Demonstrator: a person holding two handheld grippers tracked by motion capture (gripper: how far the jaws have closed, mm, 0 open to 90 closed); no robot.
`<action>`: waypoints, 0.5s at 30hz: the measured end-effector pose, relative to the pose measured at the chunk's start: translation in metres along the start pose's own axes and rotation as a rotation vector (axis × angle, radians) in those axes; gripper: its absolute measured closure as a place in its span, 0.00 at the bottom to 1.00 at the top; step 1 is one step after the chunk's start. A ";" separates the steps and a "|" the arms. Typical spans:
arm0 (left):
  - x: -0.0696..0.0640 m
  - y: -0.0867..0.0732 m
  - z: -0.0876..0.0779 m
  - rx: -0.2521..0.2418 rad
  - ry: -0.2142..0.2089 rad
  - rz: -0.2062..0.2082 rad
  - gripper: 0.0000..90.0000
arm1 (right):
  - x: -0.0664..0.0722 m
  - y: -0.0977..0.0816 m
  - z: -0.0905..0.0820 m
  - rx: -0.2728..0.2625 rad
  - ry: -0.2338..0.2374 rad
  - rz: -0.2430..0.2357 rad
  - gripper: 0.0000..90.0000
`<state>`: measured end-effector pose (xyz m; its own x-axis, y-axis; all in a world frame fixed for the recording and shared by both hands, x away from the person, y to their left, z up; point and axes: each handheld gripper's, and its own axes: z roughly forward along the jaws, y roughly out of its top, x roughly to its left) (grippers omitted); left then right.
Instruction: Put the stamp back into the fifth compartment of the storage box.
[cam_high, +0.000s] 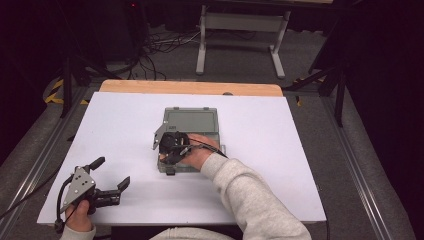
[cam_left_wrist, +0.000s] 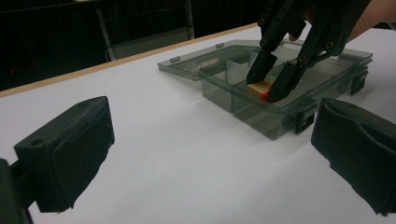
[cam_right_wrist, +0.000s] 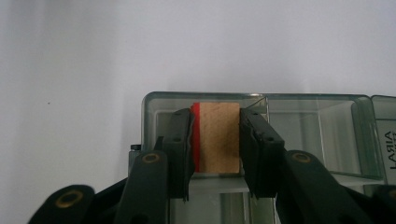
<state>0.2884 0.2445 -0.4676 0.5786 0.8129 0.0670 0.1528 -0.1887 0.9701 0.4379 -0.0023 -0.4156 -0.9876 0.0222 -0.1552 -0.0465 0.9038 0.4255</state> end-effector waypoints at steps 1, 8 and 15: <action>0.000 0.000 0.000 0.000 0.000 0.000 0.00 | 0.000 0.000 0.001 0.000 0.001 0.001 0.74; 0.000 0.000 0.000 0.000 0.000 0.000 0.00 | 0.001 0.000 0.004 0.015 0.013 0.002 0.74; 0.000 0.000 0.000 -0.001 0.000 0.000 0.00 | 0.001 0.000 0.006 0.026 0.020 0.005 0.74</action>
<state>0.2881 0.2443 -0.4674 0.5786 0.8128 0.0673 0.1517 -0.1883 0.9703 0.4374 -0.0001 -0.4211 -0.9907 0.0180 -0.1348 -0.0382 0.9144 0.4030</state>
